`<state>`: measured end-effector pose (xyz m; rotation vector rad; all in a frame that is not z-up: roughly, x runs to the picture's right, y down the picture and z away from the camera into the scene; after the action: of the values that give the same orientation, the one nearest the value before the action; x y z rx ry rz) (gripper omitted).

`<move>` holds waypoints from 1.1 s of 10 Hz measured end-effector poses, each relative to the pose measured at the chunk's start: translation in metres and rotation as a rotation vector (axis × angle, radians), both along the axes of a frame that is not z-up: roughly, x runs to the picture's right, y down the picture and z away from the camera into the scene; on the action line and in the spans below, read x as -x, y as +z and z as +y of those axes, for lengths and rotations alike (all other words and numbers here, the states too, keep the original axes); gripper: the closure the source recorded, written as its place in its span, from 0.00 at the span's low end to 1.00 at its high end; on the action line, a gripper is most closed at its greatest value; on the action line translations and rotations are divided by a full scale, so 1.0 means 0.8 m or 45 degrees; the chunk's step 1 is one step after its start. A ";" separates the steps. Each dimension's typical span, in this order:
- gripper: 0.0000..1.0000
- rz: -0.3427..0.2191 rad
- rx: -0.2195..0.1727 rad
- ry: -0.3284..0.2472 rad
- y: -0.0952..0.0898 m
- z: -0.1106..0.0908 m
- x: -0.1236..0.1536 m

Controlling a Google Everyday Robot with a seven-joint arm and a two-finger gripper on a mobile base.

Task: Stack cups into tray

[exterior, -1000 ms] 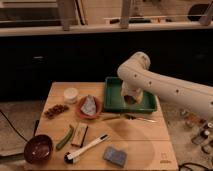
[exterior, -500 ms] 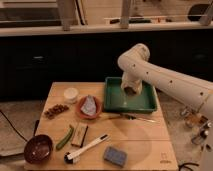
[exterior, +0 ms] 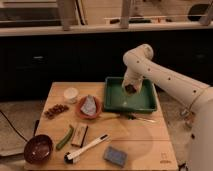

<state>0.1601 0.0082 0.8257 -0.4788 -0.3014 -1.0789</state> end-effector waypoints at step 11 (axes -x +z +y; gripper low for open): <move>0.46 0.000 0.072 0.132 0.073 0.035 -0.021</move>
<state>0.1773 0.0363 0.8839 -0.5082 -0.3532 -0.9718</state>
